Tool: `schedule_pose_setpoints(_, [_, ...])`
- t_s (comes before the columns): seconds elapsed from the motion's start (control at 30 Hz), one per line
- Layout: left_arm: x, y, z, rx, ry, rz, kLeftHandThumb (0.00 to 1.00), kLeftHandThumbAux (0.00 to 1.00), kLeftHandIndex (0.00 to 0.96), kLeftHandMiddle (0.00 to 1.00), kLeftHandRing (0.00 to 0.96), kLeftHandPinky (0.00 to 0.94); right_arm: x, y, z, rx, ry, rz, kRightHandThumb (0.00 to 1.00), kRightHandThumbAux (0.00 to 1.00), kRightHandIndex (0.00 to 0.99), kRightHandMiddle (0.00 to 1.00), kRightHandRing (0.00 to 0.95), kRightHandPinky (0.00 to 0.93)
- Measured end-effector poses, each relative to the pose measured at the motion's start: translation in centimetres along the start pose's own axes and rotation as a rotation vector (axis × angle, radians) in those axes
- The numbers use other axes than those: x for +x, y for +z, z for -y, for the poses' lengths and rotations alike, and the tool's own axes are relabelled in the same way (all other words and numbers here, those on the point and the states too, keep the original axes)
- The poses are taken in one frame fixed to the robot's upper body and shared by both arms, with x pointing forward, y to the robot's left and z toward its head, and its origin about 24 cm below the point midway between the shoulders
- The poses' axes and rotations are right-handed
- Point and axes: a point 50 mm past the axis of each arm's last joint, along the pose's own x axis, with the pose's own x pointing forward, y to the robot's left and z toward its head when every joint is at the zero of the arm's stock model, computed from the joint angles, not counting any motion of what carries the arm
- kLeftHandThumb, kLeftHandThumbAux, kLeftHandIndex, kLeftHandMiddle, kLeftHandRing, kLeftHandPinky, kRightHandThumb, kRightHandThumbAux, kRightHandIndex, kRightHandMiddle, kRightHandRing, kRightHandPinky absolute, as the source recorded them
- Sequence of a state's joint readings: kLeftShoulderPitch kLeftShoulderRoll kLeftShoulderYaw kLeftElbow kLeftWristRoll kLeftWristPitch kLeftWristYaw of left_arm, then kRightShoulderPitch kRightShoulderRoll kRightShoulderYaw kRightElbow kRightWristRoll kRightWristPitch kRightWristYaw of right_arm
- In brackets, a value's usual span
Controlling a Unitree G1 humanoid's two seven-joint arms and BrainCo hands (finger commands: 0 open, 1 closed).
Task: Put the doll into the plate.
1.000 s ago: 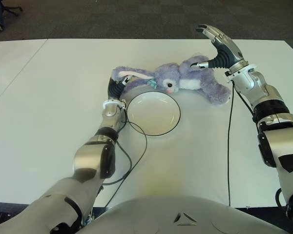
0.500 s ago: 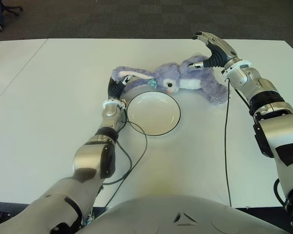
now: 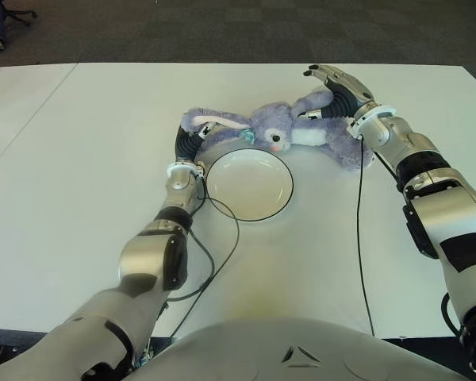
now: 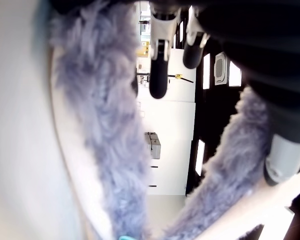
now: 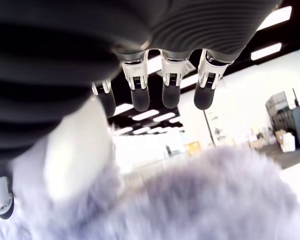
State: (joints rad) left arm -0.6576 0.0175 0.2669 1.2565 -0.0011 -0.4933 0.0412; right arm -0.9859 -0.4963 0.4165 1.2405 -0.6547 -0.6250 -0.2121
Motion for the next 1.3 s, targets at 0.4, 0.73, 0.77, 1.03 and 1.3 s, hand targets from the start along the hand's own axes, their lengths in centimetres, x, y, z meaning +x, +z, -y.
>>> schedule_pose_setpoints(0.4, [0.0, 0.0, 0.1, 0.000, -0.002, 0.000, 0.000, 0.584, 0.128, 0.247, 0.255, 0.240, -0.8, -0.3, -2.6, 0.017, 0.045, -0.041, 0.293, 0.638, 0.133, 0.000, 0.000, 0.000])
schedule_pose_setpoints(0.73, [0.0, 0.0, 0.1, -0.005, -0.001, -0.001, 0.000, 0.579, 0.125, 0.234, 0.249, 0.240, -1.5, -0.3, -4.1, 0.086, 0.028, -0.068, 0.433, 0.675, 0.153, 0.000, 0.000, 0.109])
schedule_pose_setpoints(0.77, [0.0, 0.0, 0.1, -0.005, -0.001, -0.001, 0.000, 0.584, 0.126, 0.234, 0.249, 0.246, -1.6, -0.4, -4.2, 0.094, 0.027, -0.073, 0.455, 0.679, 0.158, 0.000, 0.006, 0.142])
schedule_pose_setpoints(1.03, [-0.1, -0.1, 0.3, -0.010, -0.005, -0.004, 0.000, 0.574, 0.127, 0.243, 0.258, 0.255, -2.1, -0.8, -4.7, 0.142, 0.032, -0.102, 0.506, 0.679, 0.163, 0.000, 0.079, 0.240])
schedule_pose_setpoints(1.3, [-0.1, -0.2, 0.4, -0.010, -0.007, -0.004, 0.000, 0.565, 0.118, 0.240, 0.256, 0.250, -2.7, -1.2, -5.2, 0.177, 0.029, -0.123, 0.468, 0.688, 0.167, 0.056, 0.110, 0.207])
